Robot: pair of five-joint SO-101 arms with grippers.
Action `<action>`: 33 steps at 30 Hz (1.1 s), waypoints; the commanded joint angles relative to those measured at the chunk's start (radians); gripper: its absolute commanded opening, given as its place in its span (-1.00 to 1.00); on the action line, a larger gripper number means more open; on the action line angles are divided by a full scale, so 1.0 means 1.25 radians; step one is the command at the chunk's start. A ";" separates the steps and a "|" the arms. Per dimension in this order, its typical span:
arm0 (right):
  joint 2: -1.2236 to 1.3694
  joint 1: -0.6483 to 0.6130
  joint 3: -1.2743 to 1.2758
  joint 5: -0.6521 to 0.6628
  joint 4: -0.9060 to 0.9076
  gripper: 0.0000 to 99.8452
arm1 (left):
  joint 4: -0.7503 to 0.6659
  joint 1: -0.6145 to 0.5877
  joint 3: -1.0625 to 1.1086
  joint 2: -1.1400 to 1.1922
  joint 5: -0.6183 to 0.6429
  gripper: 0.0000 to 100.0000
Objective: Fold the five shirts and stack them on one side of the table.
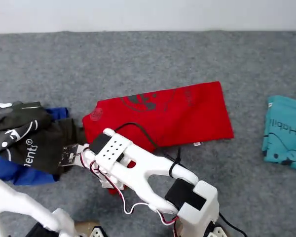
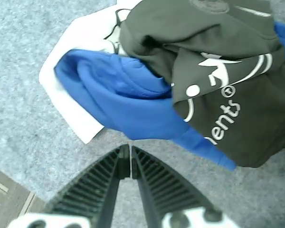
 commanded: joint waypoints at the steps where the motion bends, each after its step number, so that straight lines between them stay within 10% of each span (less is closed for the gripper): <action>1: 0.008 -0.033 -0.005 -0.001 -0.008 -0.60 | 0.001 -0.022 -0.003 -0.021 -0.021 -0.97; 33: 0.068 0.063 -0.098 0.002 -0.044 -0.98 | -0.002 -0.018 0.026 -0.026 -0.023 -0.97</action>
